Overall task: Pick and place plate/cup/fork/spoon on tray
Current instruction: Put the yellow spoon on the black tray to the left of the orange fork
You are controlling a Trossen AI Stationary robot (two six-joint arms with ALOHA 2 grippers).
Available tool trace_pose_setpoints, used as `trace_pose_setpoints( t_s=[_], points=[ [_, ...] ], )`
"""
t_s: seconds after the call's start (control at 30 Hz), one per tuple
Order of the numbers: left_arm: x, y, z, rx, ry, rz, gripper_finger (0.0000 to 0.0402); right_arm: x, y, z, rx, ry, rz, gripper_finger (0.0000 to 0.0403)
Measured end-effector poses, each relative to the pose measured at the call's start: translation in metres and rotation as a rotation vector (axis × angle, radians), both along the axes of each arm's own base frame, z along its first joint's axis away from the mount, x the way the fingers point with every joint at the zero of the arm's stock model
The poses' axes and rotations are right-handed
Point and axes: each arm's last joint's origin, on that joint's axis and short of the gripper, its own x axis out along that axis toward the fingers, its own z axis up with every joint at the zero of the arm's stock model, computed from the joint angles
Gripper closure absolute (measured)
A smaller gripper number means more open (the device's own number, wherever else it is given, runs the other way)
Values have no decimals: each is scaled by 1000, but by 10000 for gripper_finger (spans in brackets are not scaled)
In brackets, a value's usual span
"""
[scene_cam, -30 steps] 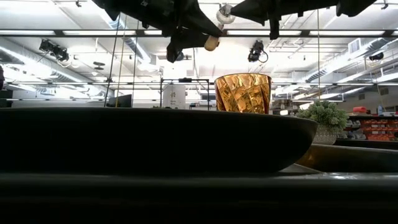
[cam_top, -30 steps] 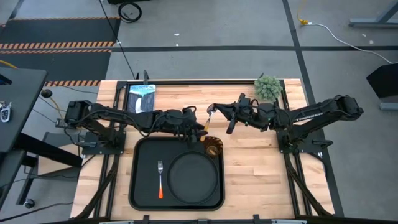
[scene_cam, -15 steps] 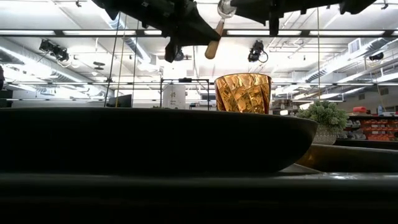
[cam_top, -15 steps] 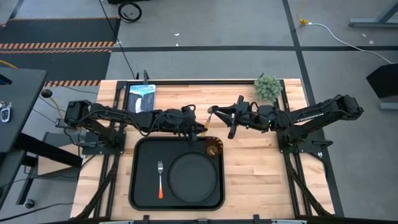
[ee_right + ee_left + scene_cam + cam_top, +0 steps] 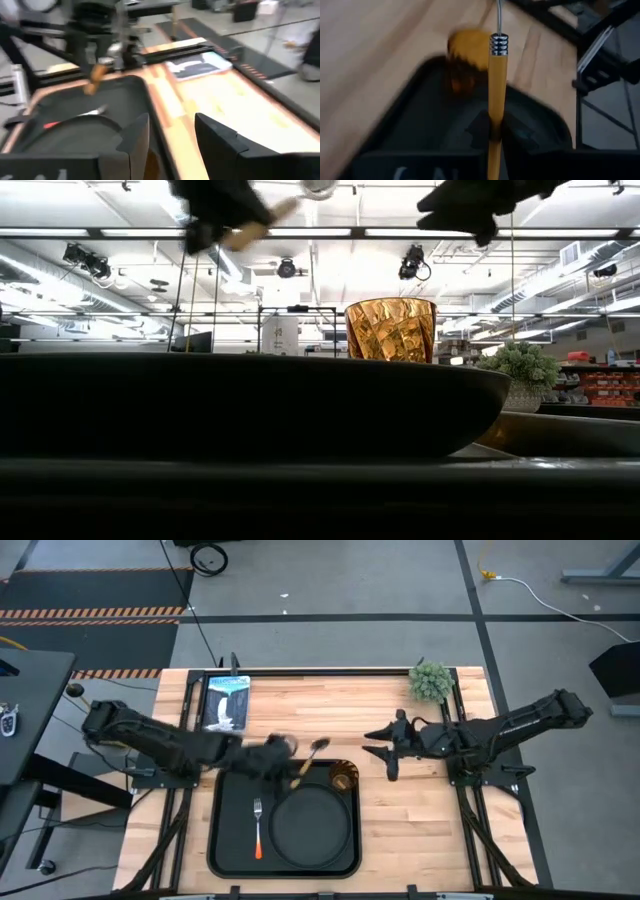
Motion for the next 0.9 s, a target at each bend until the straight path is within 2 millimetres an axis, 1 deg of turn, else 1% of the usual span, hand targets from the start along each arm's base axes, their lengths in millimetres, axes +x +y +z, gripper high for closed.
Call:
trace_pose_setpoints(
  t_s=[0.13,0.27,0.47,0.6,0.67,0.73,0.83,0.9],
  points=[
    [-25,-43,-1,-83,38,95,366,-5,7,2,-89,-5,-104,238],
    [-50,-82,-12,-202,68,234,365,-6,11,7,-173,-35,-167,238],
    [-91,-129,-43,-379,141,471,363,-4,12,10,-247,-50,-164,238],
    [-115,-158,-67,-503,228,573,362,-3,12,12,-288,-49,-156,238],
    [-119,-170,-79,-511,295,557,362,-3,12,13,-300,-59,-151,238],
    [-115,-177,-87,-541,334,551,362,-2,13,15,-310,-68,-132,238],
    [-111,-178,-97,-503,343,562,362,-2,14,17,-304,-95,-101,238],
    [-114,-177,-102,-473,373,565,362,-2,14,17,-302,-97,-86,238]
  ],
)
